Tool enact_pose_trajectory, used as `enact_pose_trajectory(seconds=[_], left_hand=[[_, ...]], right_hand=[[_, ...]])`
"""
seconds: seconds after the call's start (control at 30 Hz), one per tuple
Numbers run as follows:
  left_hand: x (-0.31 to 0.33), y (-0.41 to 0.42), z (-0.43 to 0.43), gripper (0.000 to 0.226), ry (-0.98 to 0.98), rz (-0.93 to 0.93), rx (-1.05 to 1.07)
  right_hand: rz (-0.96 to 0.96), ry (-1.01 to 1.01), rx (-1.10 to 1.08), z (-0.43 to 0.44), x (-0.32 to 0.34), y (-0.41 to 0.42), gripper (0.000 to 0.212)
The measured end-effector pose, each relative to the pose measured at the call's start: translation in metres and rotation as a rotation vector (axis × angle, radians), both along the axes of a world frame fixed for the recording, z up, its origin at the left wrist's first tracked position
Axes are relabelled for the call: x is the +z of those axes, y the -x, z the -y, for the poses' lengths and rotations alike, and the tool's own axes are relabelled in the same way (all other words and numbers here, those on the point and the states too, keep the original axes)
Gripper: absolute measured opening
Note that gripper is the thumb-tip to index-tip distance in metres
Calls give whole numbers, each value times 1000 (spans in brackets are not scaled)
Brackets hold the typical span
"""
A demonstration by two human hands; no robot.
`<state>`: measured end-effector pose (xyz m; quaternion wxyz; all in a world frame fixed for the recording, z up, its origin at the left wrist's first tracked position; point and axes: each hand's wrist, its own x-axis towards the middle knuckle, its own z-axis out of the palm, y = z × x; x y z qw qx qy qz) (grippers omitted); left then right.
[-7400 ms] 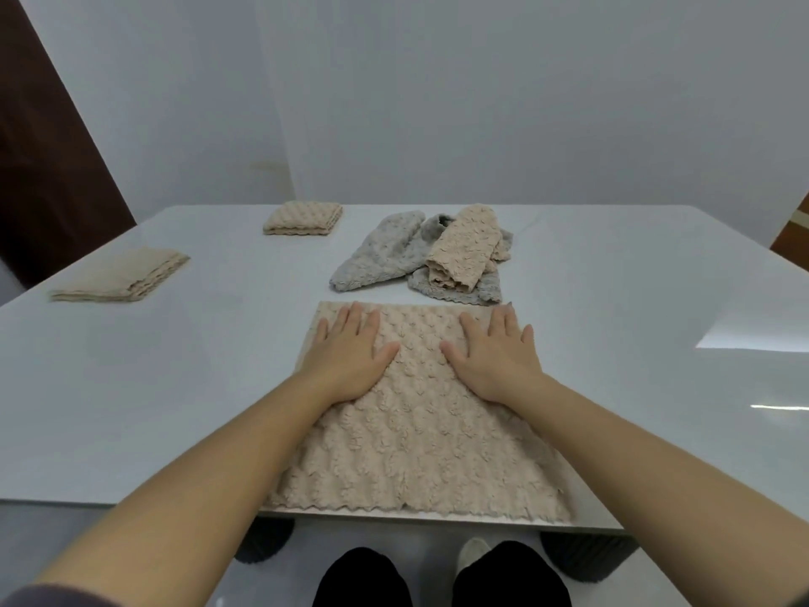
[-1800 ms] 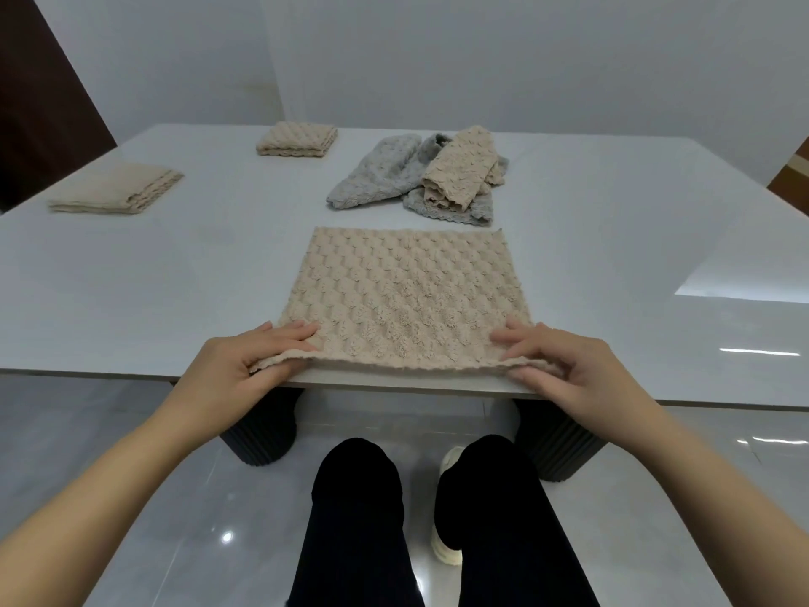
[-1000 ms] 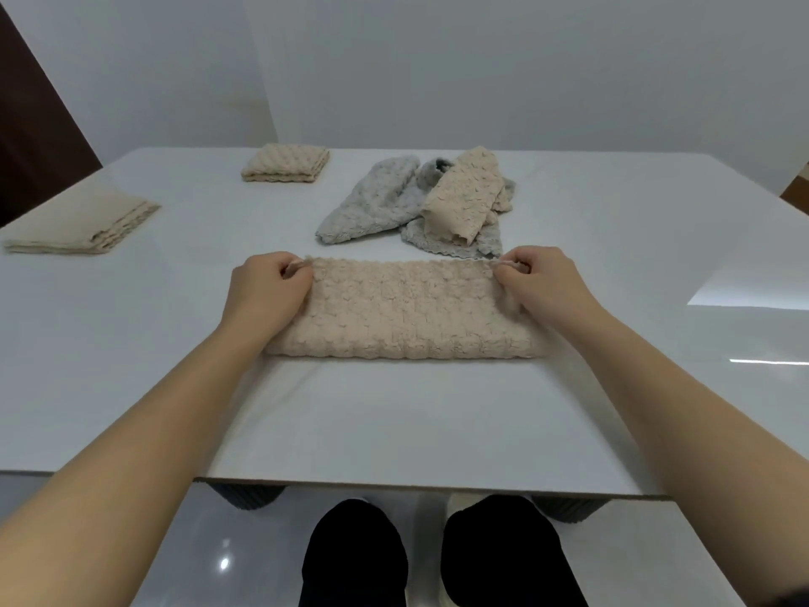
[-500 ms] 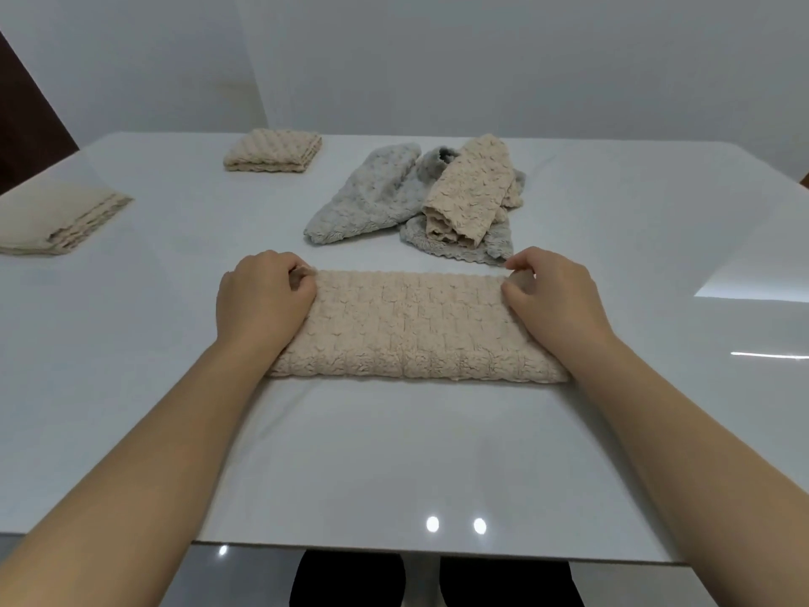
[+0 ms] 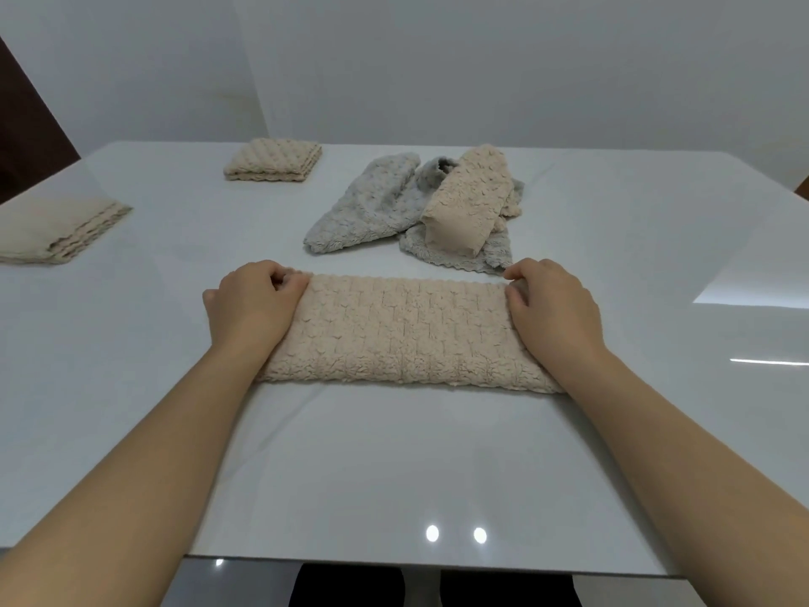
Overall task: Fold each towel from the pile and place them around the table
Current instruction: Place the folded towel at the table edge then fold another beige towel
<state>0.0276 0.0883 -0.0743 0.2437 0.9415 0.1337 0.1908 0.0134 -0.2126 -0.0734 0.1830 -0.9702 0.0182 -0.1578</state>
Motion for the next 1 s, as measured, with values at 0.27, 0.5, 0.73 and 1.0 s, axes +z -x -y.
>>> enact_pose_trajectory(seconds=[0.27,0.5,0.73,1.0], left_hand=[[9,2,-3,25,-22,111,22],[2,22,39,59,-363,-216,-452],[-6,19,35,65,-389,-335,-424],[-7,24,38,65,-397,-353,-391]], right_hand=[[28,28,-15,-3,-3,4,28],[47,34,-33,0,-4,3,29],[-6,-82,-70,15,0,1,38],[41,51,154,-36,38,23,46]])
